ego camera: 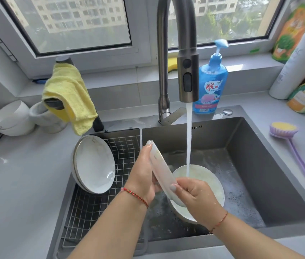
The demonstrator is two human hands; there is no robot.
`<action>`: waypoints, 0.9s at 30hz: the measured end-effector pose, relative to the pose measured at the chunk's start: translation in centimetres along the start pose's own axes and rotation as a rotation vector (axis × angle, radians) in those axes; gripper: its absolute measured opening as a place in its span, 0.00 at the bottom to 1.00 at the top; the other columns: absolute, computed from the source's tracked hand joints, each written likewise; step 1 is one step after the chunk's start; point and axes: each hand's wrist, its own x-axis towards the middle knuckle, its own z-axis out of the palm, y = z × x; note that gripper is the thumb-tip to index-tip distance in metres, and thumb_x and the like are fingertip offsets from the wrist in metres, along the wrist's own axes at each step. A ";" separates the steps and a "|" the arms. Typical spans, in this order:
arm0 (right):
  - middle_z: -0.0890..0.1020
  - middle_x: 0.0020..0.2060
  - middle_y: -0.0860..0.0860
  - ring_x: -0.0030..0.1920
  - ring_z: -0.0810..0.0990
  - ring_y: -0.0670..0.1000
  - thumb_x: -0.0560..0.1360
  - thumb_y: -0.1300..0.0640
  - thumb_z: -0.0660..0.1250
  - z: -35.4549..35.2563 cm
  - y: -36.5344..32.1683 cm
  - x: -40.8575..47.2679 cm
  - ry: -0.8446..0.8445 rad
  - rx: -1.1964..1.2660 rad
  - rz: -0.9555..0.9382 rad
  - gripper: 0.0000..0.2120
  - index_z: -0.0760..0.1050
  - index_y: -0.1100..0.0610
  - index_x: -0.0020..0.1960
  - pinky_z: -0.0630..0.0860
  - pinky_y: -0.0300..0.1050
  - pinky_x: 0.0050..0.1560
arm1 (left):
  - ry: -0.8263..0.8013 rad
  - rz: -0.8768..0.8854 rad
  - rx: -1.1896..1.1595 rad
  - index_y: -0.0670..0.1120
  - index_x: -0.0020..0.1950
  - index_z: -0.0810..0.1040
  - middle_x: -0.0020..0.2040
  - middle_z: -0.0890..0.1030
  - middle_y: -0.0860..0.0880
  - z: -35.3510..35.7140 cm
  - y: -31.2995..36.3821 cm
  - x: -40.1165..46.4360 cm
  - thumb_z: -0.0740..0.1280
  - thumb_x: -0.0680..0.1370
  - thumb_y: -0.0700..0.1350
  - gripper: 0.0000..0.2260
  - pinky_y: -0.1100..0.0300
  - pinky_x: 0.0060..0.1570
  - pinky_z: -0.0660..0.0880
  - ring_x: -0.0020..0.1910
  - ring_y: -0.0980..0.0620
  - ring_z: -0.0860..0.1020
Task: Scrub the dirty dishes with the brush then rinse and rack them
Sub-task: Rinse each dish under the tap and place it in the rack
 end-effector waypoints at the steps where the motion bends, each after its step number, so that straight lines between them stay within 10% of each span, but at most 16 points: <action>1: 0.73 0.26 0.43 0.29 0.70 0.42 0.75 0.39 0.60 0.1 -0.2 0.3 0.016 0.035 0.024 0.15 0.76 0.42 0.32 0.63 0.32 0.30 | 0.005 0.006 -0.006 0.54 0.49 0.76 0.59 0.80 0.39 0.0 0.2 -0.6 0.57 0.78 0.66 0.18 0.38 0.62 0.74 0.59 0.37 0.79; 5: 0.82 0.33 0.48 0.34 0.76 0.46 0.77 0.53 0.66 0.5 -1.8 1.0 0.111 0.278 0.192 0.12 0.82 0.49 0.37 0.74 0.44 0.37 | -0.017 0.073 -0.011 0.52 0.29 0.79 0.48 0.80 0.42 -0.3 1.0 -2.2 0.55 0.81 0.63 0.27 0.40 0.66 0.71 0.54 0.37 0.78; 7: 0.83 0.36 0.51 0.36 0.78 0.45 0.77 0.52 0.66 0.5 -3.5 1.3 0.163 0.337 0.206 0.11 0.83 0.52 0.39 0.76 0.47 0.38 | -0.034 0.131 0.002 0.50 0.45 0.85 0.49 0.83 0.47 -0.9 1.0 -2.4 0.53 0.82 0.62 0.25 0.42 0.66 0.71 0.56 0.43 0.79; 10: 0.82 0.38 0.52 0.37 0.77 0.48 0.76 0.54 0.66 0.6 -6.0 1.9 0.241 0.387 0.176 0.11 0.82 0.50 0.37 0.77 0.50 0.40 | -0.038 0.247 0.039 0.48 0.76 0.65 0.67 0.76 0.49 -2.2 1.1 -2.7 0.50 0.82 0.62 0.28 0.53 0.67 0.68 0.65 0.52 0.74; 18: 0.70 0.34 0.65 0.35 0.67 0.52 0.79 0.53 0.64 5.8 -8.5 6.5 0.197 0.409 0.116 0.22 0.70 0.74 0.41 0.66 0.48 0.35 | 0.256 0.491 0.139 0.48 0.78 0.64 0.75 0.65 0.57 -9.5 1.6 -1.6 0.49 0.84 0.58 0.25 0.70 0.65 0.58 0.69 0.66 0.62; 27: 0.61 0.26 0.49 0.29 0.59 0.49 0.78 0.57 0.62 15.5 -8.5 11.5 0.081 0.387 0.378 0.21 0.61 0.56 0.29 0.56 0.42 0.32 | 0.402 0.490 0.251 0.54 0.66 0.74 0.68 0.75 0.50 -19.4 -0.4 6.0 0.49 0.71 0.79 0.39 0.39 0.72 0.61 0.72 0.46 0.68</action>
